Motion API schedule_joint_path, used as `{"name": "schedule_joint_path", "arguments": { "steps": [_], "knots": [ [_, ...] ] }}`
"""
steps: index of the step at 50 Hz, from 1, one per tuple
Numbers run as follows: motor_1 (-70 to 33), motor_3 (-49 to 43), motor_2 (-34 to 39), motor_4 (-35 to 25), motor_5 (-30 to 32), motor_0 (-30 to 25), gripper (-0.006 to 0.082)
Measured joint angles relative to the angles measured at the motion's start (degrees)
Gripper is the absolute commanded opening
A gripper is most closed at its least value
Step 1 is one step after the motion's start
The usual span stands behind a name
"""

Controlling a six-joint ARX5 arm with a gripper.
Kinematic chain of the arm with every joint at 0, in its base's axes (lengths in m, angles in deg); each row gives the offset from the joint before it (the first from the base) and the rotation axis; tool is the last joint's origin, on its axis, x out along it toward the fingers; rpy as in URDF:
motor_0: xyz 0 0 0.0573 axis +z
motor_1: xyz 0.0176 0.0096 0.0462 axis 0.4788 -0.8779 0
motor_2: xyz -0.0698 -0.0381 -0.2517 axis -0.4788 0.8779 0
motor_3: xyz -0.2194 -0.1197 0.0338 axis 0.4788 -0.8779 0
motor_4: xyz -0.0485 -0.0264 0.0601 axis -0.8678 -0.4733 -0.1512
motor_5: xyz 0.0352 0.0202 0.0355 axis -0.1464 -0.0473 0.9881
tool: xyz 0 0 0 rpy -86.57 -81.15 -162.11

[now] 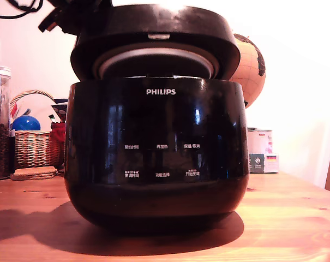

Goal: Close the rice cooker by pressing the lid down with medium force

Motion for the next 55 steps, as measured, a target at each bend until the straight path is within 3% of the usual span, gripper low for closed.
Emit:
{"name": "schedule_joint_path", "arguments": {
  "steps": [15,55],
  "knots": [
    [1.79,12.35,8.17,3.58,2.03,-5.84,-0.0020],
    [2.67,25.53,17.20,10.91,2.93,-11.19,-0.0020]
  ]
}}
